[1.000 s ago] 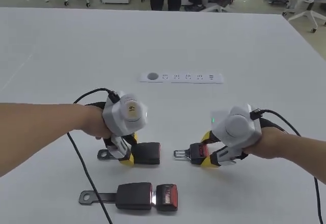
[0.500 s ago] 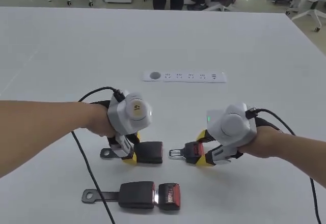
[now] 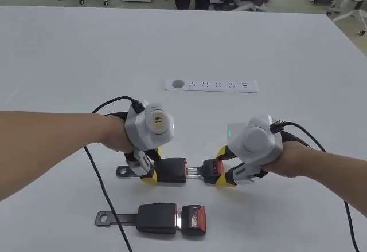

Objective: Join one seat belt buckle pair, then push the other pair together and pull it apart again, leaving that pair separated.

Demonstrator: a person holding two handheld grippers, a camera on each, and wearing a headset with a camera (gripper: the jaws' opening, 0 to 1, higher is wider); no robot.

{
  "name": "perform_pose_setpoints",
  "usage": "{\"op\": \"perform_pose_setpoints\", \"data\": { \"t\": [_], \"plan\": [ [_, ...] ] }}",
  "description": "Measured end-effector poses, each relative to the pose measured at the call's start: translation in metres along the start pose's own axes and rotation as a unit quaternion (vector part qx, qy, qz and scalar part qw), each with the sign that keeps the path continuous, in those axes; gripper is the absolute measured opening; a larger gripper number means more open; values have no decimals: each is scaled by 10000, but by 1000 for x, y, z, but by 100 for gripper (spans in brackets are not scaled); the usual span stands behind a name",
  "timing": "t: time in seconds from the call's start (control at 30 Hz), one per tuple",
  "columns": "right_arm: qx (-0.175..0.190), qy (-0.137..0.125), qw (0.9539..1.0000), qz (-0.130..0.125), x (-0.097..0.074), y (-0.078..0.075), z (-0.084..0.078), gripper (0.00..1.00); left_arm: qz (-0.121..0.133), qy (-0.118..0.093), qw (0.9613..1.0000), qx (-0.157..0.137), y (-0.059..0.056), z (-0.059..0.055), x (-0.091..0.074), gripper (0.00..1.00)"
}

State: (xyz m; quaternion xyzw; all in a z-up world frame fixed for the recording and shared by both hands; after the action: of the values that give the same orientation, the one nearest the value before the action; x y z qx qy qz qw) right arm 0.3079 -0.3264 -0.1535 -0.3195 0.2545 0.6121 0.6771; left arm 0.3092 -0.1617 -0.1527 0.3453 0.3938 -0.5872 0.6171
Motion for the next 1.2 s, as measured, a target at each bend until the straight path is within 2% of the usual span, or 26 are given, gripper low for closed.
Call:
{"op": "perform_pose_setpoints", "data": {
  "t": [0.13, 0.27, 0.3, 0.53, 0.87, 1.2],
  "plan": [
    [-15, -24, 10000, 6, 5, 0, 3, 31, 10, -27, 10000, -12, 2, -1, 1, 30],
    [130, -125, 9998, -10, 11, 2, 8, 30, 21, -40, 10000, 3, 2, -2, 1, 30],
    [55, -29, 10000, 1, 11, 4, 8, 30, 26, -44, 10000, 6, 2, -2, 1, 30],
    [141, -152, 9998, 0, 10, 3, 6, 30, 31, -75, 10000, 9, 3, -3, 1, 30],
    [218, -221, 9995, -45, 12, 4, 8, 29, 38, -277, 9996, 18, 2, -5, 0, 30],
    [170, -250, 9995, -15, 19, 5, 13, 28, 10, -256, 9995, 163, 1, -3, 0, 30]
  ]
}}
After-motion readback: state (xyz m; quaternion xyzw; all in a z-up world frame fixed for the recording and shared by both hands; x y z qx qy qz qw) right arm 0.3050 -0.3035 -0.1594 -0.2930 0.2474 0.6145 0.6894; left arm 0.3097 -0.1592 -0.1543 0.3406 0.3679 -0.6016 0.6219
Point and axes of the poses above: the centre of the closed fingertips' face, and the gripper's own axes: x roughly forward along the fingers, y roughly to its left, z roughly out of its top, the point moved 6 cm from there along -x, roughly backward along the fingers, and after that the axes turned 9 degrees about -y, right-handed, at the moved point
